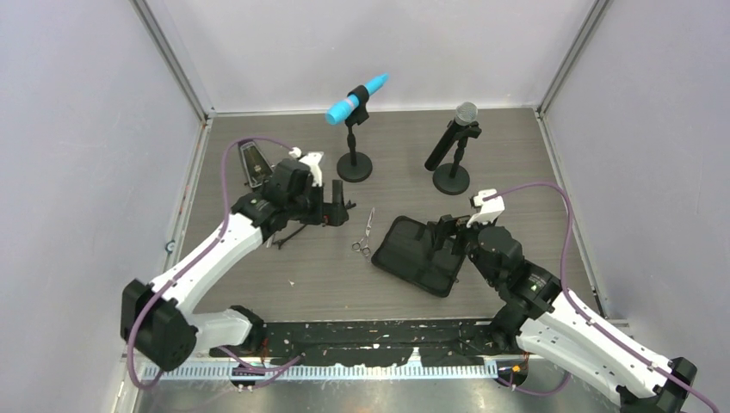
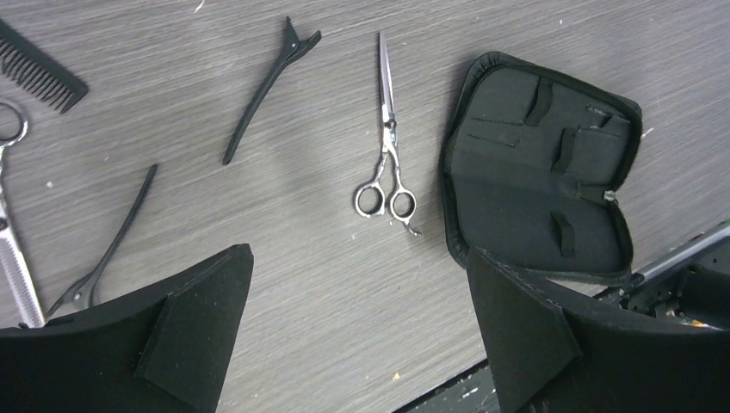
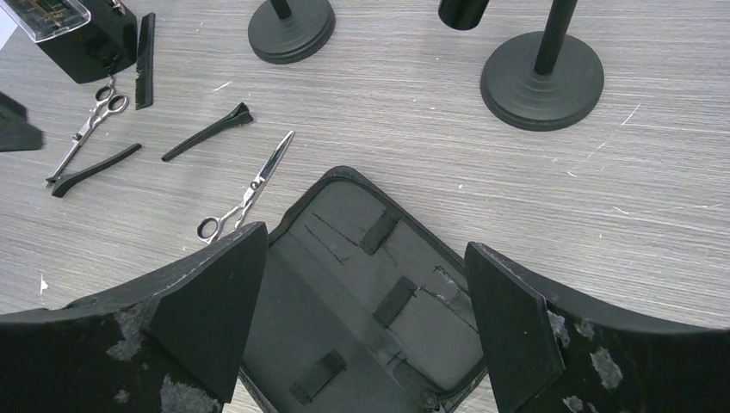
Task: Sort the hair-cutting tools
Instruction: Pick up the scissors from the center of the board.
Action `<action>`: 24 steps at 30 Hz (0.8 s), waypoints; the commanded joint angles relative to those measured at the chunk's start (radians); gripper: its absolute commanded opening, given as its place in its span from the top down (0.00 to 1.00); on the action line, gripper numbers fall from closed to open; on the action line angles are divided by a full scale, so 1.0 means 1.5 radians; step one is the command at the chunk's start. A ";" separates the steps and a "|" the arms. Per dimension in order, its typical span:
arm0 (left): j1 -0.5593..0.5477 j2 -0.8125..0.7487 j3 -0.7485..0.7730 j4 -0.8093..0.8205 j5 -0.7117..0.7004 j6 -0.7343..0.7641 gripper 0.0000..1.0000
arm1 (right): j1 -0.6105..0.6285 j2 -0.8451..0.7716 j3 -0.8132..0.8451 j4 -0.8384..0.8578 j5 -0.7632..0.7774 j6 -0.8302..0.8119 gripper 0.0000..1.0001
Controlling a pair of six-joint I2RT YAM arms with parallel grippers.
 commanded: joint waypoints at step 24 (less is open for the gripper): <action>-0.135 0.567 0.440 -0.210 -0.125 -0.002 0.24 | -0.001 -0.056 -0.013 -0.014 0.024 -0.035 0.04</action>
